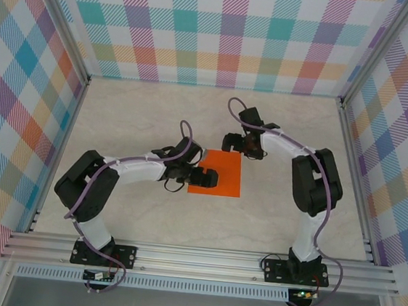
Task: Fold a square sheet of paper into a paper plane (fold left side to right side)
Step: Pick up the square sheet of paper from the center of the table.
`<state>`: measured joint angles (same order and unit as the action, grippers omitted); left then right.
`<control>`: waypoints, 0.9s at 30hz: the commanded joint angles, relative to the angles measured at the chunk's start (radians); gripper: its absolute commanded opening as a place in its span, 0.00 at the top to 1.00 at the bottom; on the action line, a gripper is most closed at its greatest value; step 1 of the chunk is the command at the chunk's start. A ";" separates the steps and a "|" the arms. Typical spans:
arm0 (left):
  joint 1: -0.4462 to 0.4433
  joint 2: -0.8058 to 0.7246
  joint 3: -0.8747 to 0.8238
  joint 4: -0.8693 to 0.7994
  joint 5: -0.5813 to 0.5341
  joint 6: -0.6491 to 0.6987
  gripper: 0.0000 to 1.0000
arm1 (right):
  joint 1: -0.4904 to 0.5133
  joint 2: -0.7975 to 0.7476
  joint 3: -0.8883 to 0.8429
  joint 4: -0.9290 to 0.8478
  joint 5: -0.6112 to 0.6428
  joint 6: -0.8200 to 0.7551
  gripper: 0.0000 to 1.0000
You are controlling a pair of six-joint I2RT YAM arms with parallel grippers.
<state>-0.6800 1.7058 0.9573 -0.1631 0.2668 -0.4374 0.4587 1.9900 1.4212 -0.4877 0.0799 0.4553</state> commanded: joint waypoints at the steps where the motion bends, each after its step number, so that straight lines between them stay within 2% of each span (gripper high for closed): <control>1: 0.011 0.026 0.003 0.023 0.015 -0.031 0.07 | 0.023 0.058 0.083 -0.056 0.027 -0.023 0.00; 6: 0.011 0.054 0.007 0.001 0.019 -0.024 0.07 | 0.051 0.118 0.109 -0.080 0.030 -0.011 0.00; 15: 0.011 0.102 0.006 -0.023 0.014 -0.021 0.09 | 0.106 0.111 0.044 -0.094 -0.012 0.018 0.00; 27: 0.011 0.114 -0.005 0.012 0.028 -0.022 0.10 | 0.169 -0.024 -0.102 -0.047 -0.119 0.027 0.20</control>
<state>-0.6769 1.7653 0.9733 -0.1371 0.2737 -0.4541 0.6128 1.9995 1.3636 -0.4984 0.0563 0.4629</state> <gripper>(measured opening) 0.898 0.820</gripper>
